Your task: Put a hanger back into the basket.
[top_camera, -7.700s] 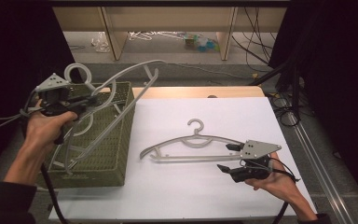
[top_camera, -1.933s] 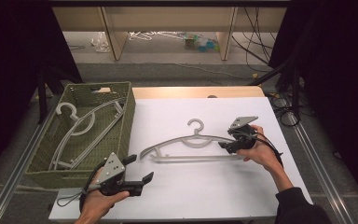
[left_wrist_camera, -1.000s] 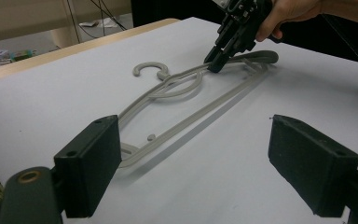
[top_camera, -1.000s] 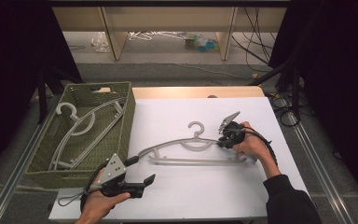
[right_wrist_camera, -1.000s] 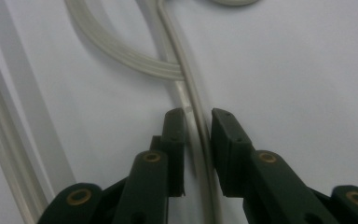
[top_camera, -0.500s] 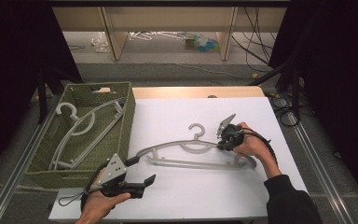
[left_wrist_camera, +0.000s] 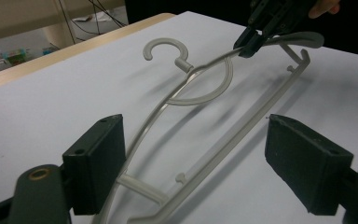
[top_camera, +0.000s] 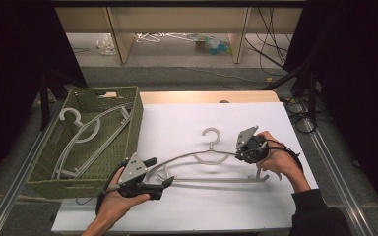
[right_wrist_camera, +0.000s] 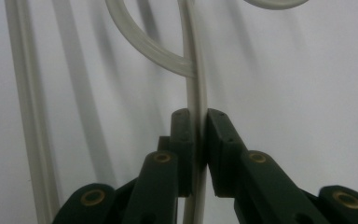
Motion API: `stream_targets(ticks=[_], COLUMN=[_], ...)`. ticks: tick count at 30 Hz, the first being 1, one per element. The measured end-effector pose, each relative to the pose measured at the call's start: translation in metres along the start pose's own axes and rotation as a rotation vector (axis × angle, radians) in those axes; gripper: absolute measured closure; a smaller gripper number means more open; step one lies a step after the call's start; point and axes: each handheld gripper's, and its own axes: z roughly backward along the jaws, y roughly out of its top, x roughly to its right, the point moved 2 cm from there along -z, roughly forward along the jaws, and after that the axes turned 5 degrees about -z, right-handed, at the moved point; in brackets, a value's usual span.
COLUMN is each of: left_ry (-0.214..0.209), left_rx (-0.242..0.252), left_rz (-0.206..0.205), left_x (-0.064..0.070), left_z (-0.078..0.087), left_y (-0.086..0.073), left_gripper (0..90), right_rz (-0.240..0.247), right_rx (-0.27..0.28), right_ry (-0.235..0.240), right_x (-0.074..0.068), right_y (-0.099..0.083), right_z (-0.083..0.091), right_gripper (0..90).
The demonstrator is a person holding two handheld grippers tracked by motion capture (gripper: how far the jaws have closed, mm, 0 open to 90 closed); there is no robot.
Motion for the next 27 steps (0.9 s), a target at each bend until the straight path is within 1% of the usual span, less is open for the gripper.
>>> stream_targets(ticks=[1,2,3,4,5,7,8,9,10,11,13,14,15,17,18,19,20,21,23,25,26,27], left_ry=[-0.017,-0.025,-0.027,-0.028,-0.039,-0.048,-0.053,-0.055,-0.051,-0.066,-0.064,-0.067,-0.078,-0.081,-0.091,-0.103,-0.111,-0.123,-0.146,-0.155,-0.161,-0.165], left_rx=[-0.012,-0.028,-0.038,-0.039,-0.043,-0.052,-0.064,-0.075,-0.088,-0.103,-0.121,-0.141,-0.155,-0.181,-0.197,-0.202,-0.209,-0.224,-0.242,-0.243,-0.243,-0.243], left_rz=[-0.007,-0.008,-0.02,-0.001,-0.016,-0.01,-0.013,-0.027,-0.027,-0.027,-0.035,-0.031,-0.033,-0.041,-0.03,-0.024,-0.026,-0.039,-0.038,-0.041,-0.018,-0.021], left_x=[0.0,0.0,-0.001,0.0,-0.002,-0.003,-0.003,-0.004,-0.004,-0.006,-0.009,-0.01,-0.011,-0.012,-0.013,-0.014,-0.014,-0.015,-0.016,-0.017,-0.018,-0.019], left_z=[-0.005,-0.01,-0.015,-0.021,-0.026,-0.036,-0.042,-0.047,-0.053,-0.058,-0.068,-0.073,-0.078,-0.084,-0.087,-0.091,-0.094,-0.097,-0.102,-0.106,-0.108,-0.109], left_y=[0.002,0.005,0.008,0.01,0.013,0.019,0.021,0.023,0.025,0.027,0.029,0.03,0.031,0.03,0.029,0.029,0.028,0.027,0.026,0.026,0.026,0.026], left_gripper=[21.4,23.0,23.6,23.9,25.2,29.5,34.3,37.0,36.8,36.5,35.7,35.4,35.0,34.1,33.3,32.6,33.1,34.3,35.2,39.3,39.9,41.2], right_rz=[0.004,0.01,0.018,0.024,0.029,0.048,0.06,0.067,0.071,0.078,0.086,0.092,0.094,0.103,0.108,0.111,0.11,0.12,0.125,0.136,0.134,0.133], right_rx=[0.003,0.007,0.007,0.007,0.009,0.013,0.016,0.015,0.017,0.021,0.021,0.024,0.02,0.028,0.027,0.029,0.031,0.033,0.039,0.039,0.041,0.041], right_ry=[0.0,-0.007,-0.012,-0.014,-0.02,-0.028,-0.041,-0.038,-0.034,-0.041,-0.04,-0.047,-0.05,-0.048,-0.044,-0.048,-0.051,-0.049,-0.052,-0.058,-0.049,-0.055], right_x=[-0.002,-0.004,-0.006,-0.007,-0.009,-0.011,-0.013,-0.014,-0.015,-0.017,-0.019,-0.021,-0.023,-0.024,-0.026,-0.027,-0.028,-0.029,-0.03,-0.031,-0.032,-0.032], right_y=[0.0,0.0,0.001,0.001,0.001,0.003,0.003,0.004,0.004,0.005,0.006,0.006,0.006,0.007,0.007,0.007,0.008,0.008,0.009,0.01,0.011,0.011], right_z=[0.003,0.005,0.007,0.008,0.01,0.014,0.016,0.017,0.018,0.019,0.021,0.022,0.023,0.026,0.026,0.027,0.028,0.029,0.03,0.031,0.031,0.031], right_gripper=[81.8,81.8,81.8,81.8,81.8,81.9,81.9,81.8,81.8,81.9,81.8,81.8,81.8,81.8,81.8,81.8,81.8,81.8,81.8,81.7,81.7,81.8])
